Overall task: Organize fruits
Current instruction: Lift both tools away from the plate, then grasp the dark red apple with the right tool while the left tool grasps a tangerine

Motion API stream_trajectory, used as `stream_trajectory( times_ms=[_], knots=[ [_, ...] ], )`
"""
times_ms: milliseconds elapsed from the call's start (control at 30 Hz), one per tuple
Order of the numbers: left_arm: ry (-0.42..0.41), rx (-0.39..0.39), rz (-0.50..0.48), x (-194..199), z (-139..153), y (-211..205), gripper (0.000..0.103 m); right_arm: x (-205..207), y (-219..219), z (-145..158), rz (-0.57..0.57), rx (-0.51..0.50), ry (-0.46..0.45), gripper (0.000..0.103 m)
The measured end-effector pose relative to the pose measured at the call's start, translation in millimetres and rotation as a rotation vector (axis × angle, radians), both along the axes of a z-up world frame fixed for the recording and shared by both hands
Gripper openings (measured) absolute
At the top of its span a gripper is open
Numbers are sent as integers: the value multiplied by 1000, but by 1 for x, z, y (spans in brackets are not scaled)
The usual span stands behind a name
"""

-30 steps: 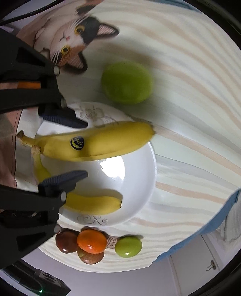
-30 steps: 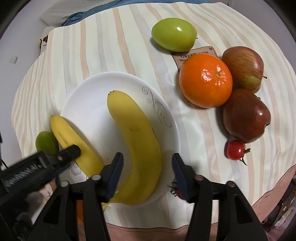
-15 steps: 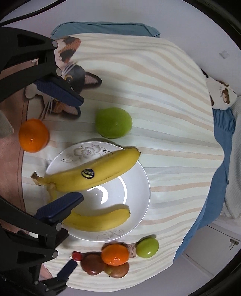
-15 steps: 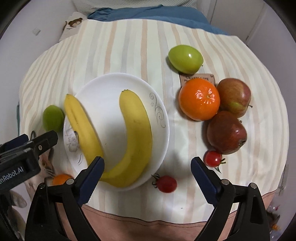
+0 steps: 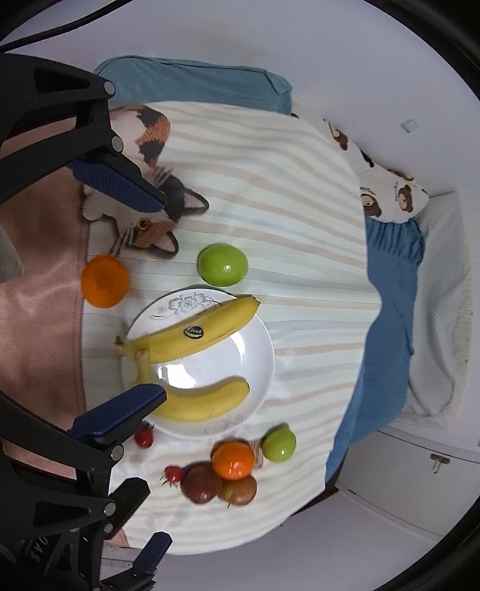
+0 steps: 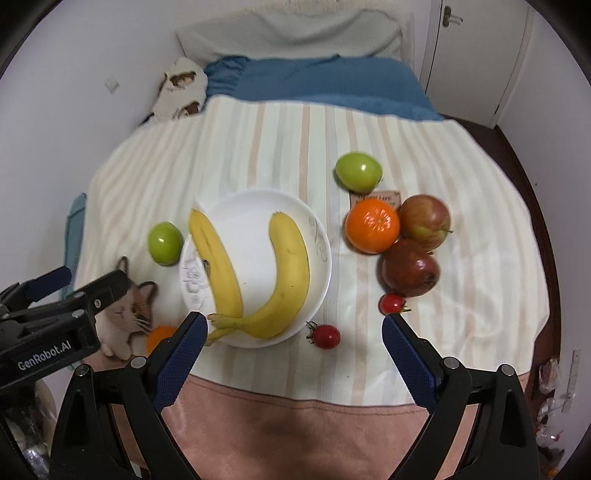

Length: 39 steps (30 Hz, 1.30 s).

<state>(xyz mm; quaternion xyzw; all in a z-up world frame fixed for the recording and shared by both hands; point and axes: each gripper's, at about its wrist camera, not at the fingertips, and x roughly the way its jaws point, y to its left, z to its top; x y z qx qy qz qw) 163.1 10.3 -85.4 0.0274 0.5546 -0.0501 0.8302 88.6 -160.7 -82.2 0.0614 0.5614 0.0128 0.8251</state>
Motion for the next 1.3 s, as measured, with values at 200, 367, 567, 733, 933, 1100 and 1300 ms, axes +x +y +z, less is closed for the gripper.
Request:
stream_trajectory(
  times_ms=[200,367,567,733,933,1100,1300],
  knots=[
    [-20,-37,-1,-32,21,1,95,-27,-3,34,10,43,-53,98],
    [4,-59,7,-49,25,5,95,-42,-5,44,12,104,-57,98],
    [53,-59,-1,-46,10,-9,95,-45,-27,34,-23,153,-23,98],
    [73,-41,-62,-25,-12,-52,95,-29,-73,14,-104,160,5,98],
    [106,16,-150,12,-48,-115,95,11,-128,-30,-172,143,64,93],
    [112,88,-192,51,-74,-150,95,50,-150,-81,-182,142,124,85],
    [129,136,-249,88,-94,-171,95,82,-156,-148,-207,185,230,71]
  ],
)
